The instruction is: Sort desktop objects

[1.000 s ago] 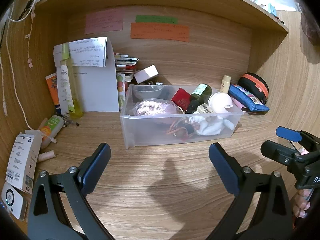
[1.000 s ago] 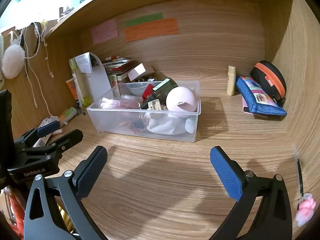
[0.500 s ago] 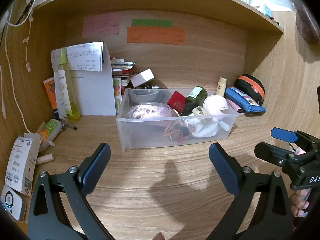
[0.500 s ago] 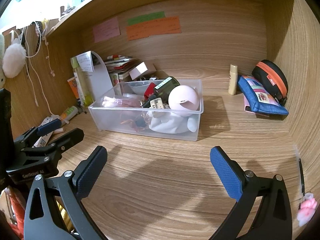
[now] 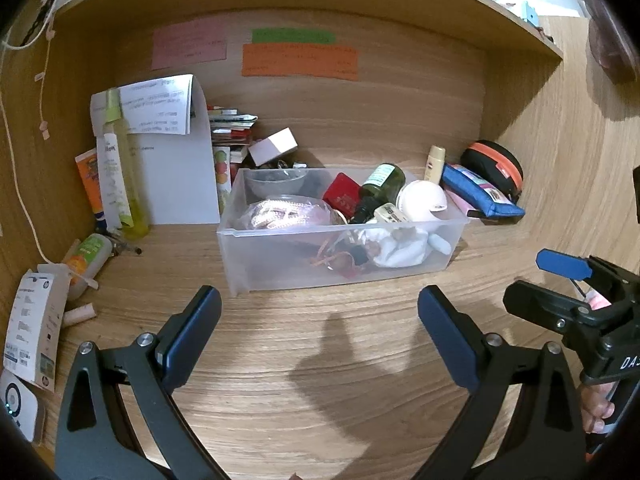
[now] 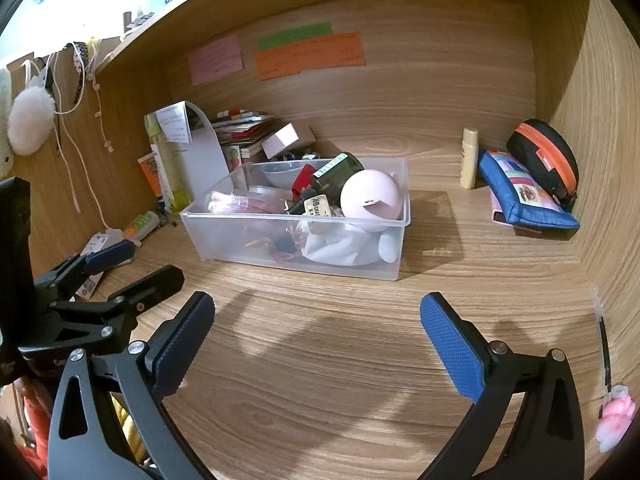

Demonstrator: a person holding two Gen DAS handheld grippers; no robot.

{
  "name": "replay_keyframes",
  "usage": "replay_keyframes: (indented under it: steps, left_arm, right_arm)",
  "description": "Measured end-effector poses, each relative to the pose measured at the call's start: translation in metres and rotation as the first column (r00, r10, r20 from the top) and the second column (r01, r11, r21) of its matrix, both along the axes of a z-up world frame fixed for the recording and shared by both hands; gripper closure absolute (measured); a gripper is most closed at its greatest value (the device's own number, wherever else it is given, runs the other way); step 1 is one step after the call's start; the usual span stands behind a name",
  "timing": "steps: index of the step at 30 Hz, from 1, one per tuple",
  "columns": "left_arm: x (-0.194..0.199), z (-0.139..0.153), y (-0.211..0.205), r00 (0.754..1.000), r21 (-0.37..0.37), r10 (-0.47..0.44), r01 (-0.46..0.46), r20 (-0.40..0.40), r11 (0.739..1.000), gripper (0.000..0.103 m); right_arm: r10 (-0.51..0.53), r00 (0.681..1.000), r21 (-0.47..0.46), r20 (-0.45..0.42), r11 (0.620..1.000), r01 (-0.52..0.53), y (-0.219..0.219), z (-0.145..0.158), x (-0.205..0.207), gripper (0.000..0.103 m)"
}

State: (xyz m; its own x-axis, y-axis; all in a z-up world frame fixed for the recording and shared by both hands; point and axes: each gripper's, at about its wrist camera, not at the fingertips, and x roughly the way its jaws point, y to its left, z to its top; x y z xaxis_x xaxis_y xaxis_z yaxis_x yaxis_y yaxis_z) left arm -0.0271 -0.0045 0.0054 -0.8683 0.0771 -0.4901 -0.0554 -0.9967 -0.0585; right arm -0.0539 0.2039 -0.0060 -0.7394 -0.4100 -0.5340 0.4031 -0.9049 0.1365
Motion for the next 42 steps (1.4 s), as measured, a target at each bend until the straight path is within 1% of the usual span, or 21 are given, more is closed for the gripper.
replay_keyframes:
  steps: [4,17,20,25,29,33,38,42]
  left_arm:
    - [0.001,0.001,-0.002,1.000,0.012,0.002,-0.002,-0.005,1.000,0.003]
    - [0.004,0.004,-0.006,1.000,0.012,-0.004,0.004,-0.028,1.000,0.003]
    - [0.005,0.004,-0.006,0.999,0.009,0.001,-0.001,-0.036,1.000,0.003]
    - [0.007,0.005,-0.009,0.999,0.023,0.013,-0.012,-0.042,1.000,0.003]
    - [0.010,0.007,-0.013,0.997,0.032,0.032,-0.030,-0.066,0.999,0.001]
    - [0.012,0.008,-0.012,0.996,0.024,0.045,-0.044,-0.081,0.999,0.001]
    - [0.012,0.003,-0.005,0.997,-0.008,0.046,-0.047,-0.069,0.999,0.001]
    - [0.010,0.000,0.000,0.998,-0.010,0.017,-0.017,-0.054,1.000,0.001]
  right_arm:
    - [0.003,1.000,-0.007,0.003,1.000,-0.003,0.000,0.000,-0.001,0.000]
    - [0.012,1.000,0.005,-0.005,1.000,-0.012,-0.005,0.003,0.001,0.000]
    - [0.015,1.000,0.008,-0.009,1.000,-0.015,-0.006,0.004,0.001,0.000]
    - [0.022,1.000,0.013,-0.014,1.000,-0.022,-0.009,0.005,0.003,0.000]
    - [0.029,0.999,0.020,-0.016,0.999,-0.029,-0.011,0.004,0.004,0.000]
    - [0.037,0.999,0.023,-0.011,0.999,-0.036,-0.014,0.002,0.004,0.000]
    - [0.043,0.999,0.022,-0.006,0.999,-0.043,-0.015,0.001,0.003,0.000]
    - [0.041,0.999,0.019,-0.006,0.999,-0.041,-0.015,0.000,0.003,0.000]
